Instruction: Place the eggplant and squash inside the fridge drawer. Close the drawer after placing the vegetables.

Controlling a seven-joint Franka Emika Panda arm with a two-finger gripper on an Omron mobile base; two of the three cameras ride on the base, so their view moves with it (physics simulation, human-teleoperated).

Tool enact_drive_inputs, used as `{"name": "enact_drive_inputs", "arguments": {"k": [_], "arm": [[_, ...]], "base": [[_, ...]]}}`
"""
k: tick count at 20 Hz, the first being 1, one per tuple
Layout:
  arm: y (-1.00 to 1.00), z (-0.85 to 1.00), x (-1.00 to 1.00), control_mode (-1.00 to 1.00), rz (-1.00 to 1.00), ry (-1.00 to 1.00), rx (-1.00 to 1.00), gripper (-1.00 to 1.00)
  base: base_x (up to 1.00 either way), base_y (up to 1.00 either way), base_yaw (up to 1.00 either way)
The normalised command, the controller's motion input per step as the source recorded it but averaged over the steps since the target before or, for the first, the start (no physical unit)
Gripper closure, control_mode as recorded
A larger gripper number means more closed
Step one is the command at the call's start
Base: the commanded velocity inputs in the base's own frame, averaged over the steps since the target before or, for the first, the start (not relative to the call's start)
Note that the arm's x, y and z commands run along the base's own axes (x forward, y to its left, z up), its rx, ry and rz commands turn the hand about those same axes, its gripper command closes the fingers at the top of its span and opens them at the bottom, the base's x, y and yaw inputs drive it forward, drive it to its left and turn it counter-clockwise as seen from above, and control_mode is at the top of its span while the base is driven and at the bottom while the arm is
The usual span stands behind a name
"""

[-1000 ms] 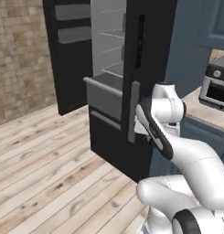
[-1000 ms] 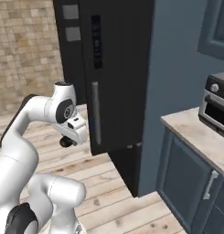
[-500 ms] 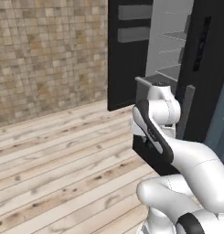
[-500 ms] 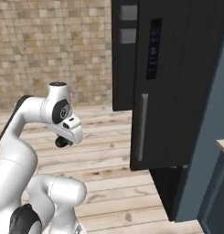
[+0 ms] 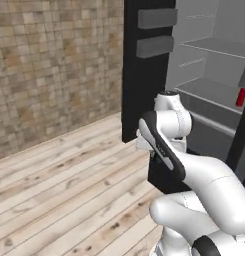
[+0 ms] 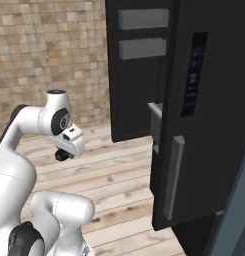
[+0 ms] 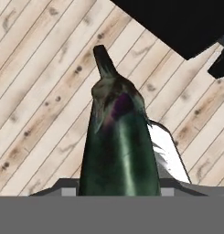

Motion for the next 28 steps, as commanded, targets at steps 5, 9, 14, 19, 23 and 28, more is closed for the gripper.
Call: {"name": "enact_drive_inputs", "arguments": {"k": [5,9,14,19,23,28], "arm": [[0.00,0.00,0.00,1.00,0.00,0.00,0.00,1.00],[0.00,0.00,0.00,1.00,0.00,0.00,0.00,1.00],[0.00,0.00,0.00,1.00,0.00,0.00,0.00,1.00],[0.00,0.00,0.00,1.00,0.00,0.00,0.00,1.00],[0.00,0.00,0.00,1.00,0.00,0.00,0.00,1.00],[0.00,0.00,0.00,1.00,0.00,0.00,0.00,1.00]], "base": [[0.94,0.60,-0.60],[0.82,0.67,-0.65],[0.68,0.40,-0.69],[0.68,0.15,-0.66],[0.78,0.13,-0.62],[0.60,0.35,-0.44]]}}
